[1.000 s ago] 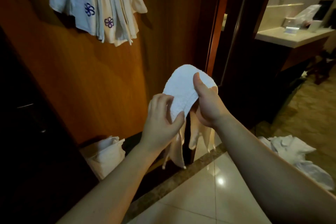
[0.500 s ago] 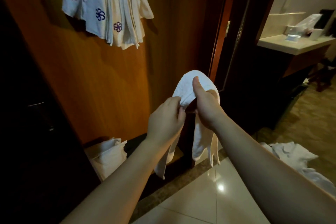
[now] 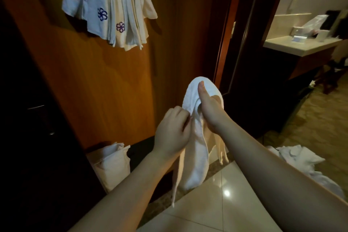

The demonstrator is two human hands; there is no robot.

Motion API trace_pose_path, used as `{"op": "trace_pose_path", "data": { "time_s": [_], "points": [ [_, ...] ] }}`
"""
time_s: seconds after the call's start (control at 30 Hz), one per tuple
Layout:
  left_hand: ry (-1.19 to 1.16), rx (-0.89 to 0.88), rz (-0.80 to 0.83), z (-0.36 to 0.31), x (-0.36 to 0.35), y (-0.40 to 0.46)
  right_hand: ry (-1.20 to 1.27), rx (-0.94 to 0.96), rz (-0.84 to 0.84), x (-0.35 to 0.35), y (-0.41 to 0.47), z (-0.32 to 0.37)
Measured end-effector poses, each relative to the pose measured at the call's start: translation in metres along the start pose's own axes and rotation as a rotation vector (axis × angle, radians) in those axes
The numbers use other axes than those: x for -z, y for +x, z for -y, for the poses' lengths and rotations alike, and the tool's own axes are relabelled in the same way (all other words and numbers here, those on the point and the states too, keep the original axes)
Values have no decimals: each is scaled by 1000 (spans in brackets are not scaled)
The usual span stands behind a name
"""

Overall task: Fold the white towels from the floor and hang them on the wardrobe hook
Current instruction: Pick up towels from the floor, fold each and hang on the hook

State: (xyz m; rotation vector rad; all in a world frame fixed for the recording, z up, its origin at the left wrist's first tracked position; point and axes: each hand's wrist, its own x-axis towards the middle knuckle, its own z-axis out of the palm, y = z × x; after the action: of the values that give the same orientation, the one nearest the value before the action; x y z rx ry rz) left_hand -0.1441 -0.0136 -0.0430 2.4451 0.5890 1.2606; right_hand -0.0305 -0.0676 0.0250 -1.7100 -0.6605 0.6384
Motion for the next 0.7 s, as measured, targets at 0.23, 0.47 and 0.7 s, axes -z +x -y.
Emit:
{"op": "trace_pose_path", "data": {
  "time_s": [0.23,0.47,0.7],
  "points": [
    [-203,416,90,-10,-13,-7,-269,59,163,-10,-12,3],
    [35,432,-33,16,5,1,-315,169,31,-1,-2,-4],
    [187,267,-3,34,5,-1,-216,188,-54,-5,1,-5]
  ]
}}
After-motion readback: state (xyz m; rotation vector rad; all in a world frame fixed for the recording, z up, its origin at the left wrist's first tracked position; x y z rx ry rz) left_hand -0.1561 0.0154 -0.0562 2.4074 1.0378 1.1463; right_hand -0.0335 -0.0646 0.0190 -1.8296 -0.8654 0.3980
